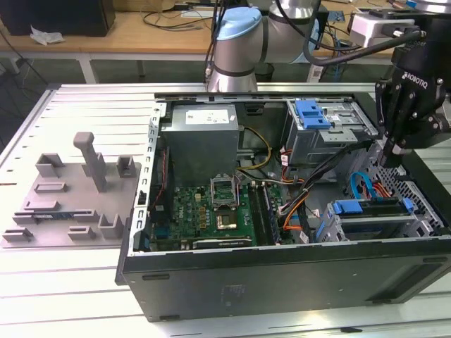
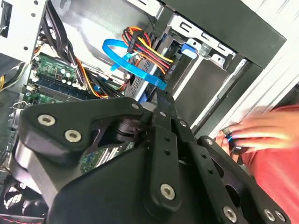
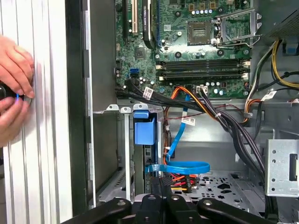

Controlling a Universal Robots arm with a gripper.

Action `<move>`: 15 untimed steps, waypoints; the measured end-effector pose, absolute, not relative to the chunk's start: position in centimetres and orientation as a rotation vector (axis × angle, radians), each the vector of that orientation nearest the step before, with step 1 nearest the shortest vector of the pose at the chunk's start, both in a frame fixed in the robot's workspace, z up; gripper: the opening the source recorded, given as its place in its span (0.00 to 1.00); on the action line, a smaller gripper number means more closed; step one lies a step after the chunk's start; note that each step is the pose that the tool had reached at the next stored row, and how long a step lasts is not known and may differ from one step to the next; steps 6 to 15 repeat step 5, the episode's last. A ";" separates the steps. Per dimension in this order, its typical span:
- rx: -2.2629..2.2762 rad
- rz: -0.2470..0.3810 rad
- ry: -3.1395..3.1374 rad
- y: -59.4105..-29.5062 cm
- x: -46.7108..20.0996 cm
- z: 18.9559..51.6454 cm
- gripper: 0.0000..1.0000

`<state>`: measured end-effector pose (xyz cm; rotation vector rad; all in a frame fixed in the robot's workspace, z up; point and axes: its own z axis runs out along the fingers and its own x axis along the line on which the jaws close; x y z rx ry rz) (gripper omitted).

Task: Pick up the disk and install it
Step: 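Insert the second disk wire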

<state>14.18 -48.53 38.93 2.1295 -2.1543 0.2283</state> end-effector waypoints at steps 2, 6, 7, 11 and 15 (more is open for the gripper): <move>2.129 0.228 -2.154 -48.5 14.2 38.9 0.11; 2.129 0.228 -2.154 -48.5 14.2 38.9 0.11; 2.129 0.228 -2.154 -48.5 14.2 38.9 0.11; 2.129 0.228 -2.154 -48.5 14.2 38.9 0.11; 2.129 0.228 -2.154 -48.5 14.2 38.9 0.11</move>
